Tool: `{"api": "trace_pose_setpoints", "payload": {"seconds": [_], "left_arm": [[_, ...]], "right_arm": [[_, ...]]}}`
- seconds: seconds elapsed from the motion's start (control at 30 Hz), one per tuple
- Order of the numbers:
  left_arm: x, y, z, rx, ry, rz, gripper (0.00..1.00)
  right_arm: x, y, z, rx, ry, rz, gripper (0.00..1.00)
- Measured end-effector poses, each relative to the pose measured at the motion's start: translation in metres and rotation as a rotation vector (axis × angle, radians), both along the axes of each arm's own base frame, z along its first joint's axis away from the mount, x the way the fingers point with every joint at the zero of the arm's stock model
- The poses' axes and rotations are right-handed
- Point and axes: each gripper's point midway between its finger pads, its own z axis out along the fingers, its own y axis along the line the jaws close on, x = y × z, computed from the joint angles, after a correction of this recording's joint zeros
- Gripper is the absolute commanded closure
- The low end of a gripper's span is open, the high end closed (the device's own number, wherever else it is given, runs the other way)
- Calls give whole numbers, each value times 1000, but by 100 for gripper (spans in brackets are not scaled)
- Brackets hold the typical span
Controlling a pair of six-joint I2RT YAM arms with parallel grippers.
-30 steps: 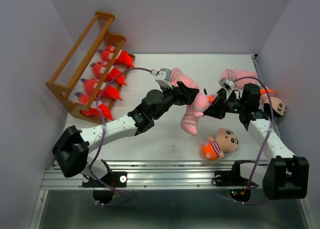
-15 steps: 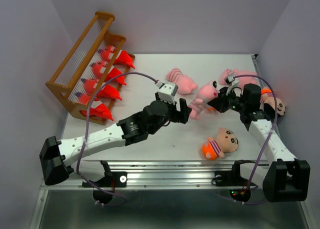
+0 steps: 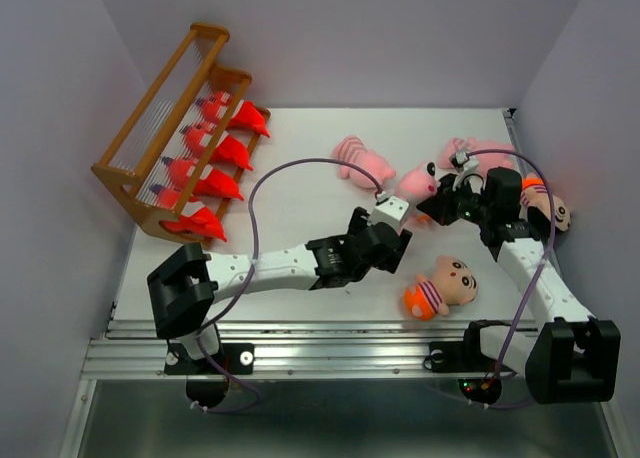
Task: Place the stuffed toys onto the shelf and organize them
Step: Pass the stuffed toy from the right arm to the left
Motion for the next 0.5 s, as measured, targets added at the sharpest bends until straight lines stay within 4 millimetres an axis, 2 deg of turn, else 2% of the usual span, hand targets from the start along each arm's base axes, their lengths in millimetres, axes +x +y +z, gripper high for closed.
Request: {"api": "trace_pose_setpoints", "payload": {"seconds": [0.2, 0.33, 0.37, 0.5], "left_arm": [[10, -6, 11, -40, -41, 37, 16], [18, -12, 22, -95, -78, 69, 22], [19, -14, 23, -103, -83, 74, 28], [28, -16, 29, -164, -112, 107, 30]], "right_arm": [[-1, 2, -1, 6, 5, 13, 99], [-2, 3, -1, 9, 8, 18, 99], [-2, 3, -1, 11, 8, 21, 99], [-3, 5, 0, 17, 8, 34, 99]]}}
